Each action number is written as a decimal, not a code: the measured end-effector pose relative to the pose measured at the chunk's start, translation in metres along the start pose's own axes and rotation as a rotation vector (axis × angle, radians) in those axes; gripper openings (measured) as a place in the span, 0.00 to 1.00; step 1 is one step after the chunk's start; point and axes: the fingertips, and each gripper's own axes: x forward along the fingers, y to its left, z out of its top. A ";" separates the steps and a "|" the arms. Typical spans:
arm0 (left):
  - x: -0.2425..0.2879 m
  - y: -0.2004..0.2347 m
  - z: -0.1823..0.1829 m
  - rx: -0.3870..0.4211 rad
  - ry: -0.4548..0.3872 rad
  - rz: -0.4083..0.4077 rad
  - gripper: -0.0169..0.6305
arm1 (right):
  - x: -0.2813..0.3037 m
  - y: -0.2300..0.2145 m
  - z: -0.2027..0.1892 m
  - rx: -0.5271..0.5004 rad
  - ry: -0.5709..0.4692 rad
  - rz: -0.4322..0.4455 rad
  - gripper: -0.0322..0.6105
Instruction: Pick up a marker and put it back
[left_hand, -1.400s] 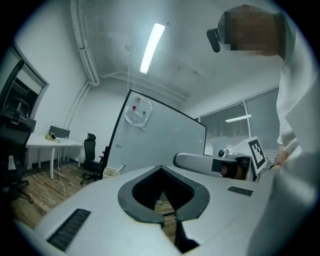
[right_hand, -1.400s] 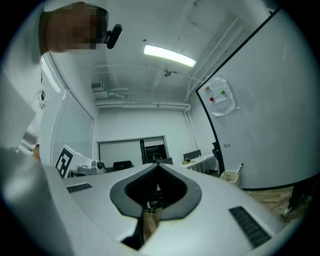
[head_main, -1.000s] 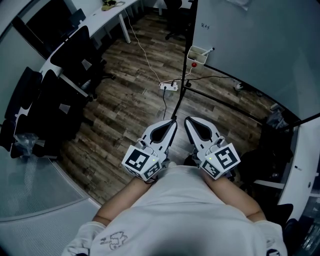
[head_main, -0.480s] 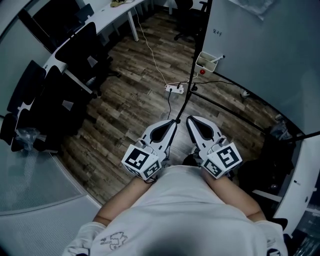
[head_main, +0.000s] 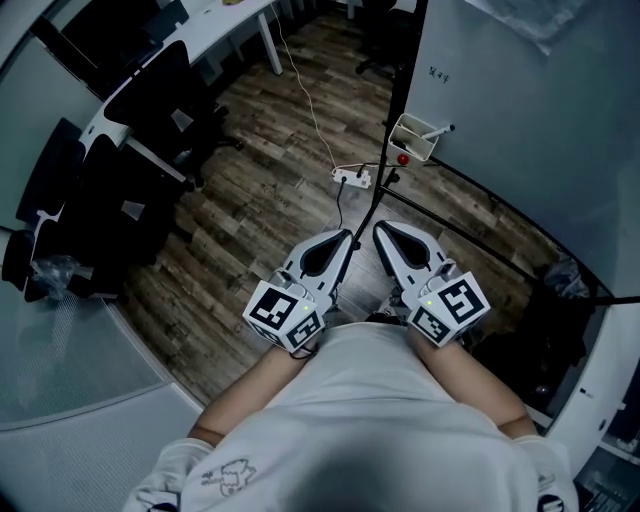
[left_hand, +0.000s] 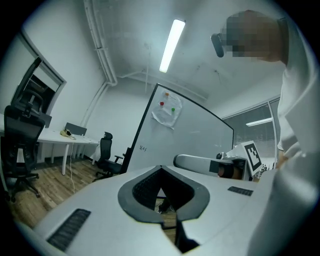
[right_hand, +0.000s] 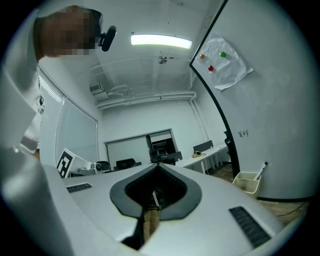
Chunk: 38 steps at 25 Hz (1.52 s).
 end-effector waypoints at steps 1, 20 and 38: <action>0.012 -0.001 0.001 0.001 0.001 -0.004 0.03 | 0.000 -0.011 0.005 -0.004 -0.001 0.000 0.07; 0.172 0.010 -0.006 -0.005 0.058 -0.039 0.03 | -0.010 -0.163 0.033 0.031 -0.007 -0.065 0.07; 0.279 0.094 0.009 0.013 0.155 -0.282 0.03 | 0.055 -0.275 0.036 0.089 -0.034 -0.379 0.07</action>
